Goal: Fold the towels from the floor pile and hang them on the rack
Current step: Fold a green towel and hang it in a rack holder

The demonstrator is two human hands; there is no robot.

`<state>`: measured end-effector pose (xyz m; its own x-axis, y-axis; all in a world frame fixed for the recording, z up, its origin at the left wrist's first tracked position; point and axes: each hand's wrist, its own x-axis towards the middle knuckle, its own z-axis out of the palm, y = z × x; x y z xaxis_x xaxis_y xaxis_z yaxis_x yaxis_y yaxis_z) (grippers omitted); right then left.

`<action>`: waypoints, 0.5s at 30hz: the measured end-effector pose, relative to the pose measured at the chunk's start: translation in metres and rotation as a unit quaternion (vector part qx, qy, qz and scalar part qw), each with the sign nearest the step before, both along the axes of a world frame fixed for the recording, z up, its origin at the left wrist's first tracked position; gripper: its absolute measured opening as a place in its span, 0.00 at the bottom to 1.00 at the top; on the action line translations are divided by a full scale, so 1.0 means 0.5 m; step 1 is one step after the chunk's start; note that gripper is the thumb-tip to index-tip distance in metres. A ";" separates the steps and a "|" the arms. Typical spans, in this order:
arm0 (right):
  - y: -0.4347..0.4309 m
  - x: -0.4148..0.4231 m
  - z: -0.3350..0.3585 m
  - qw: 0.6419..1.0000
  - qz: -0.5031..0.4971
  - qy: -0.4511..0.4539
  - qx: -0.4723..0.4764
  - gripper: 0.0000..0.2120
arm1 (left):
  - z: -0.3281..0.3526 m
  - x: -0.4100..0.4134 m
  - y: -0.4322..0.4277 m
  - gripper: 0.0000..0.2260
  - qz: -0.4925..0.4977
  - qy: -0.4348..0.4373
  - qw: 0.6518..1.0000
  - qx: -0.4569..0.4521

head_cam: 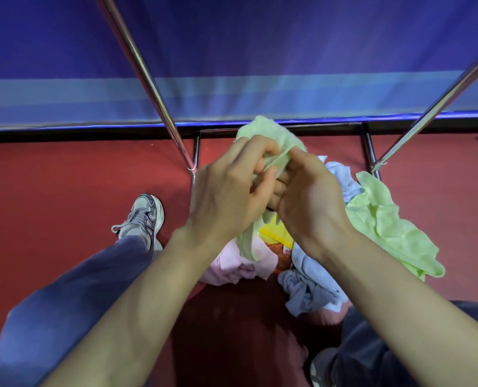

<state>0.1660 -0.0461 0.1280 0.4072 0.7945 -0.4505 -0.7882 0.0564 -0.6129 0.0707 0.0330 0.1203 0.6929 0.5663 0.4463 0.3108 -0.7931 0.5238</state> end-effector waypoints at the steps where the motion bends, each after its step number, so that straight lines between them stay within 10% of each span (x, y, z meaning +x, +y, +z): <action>1: -0.001 0.000 0.002 1.000 -0.002 0.006 0.005 0.14 | 0.001 0.000 -0.001 0.09 -0.005 0.003 1.000 -0.006; 15: -0.001 0.012 0.012 0.996 -0.044 0.039 0.069 0.08 | 0.000 -0.004 -0.009 0.16 -0.012 0.050 0.998 -0.041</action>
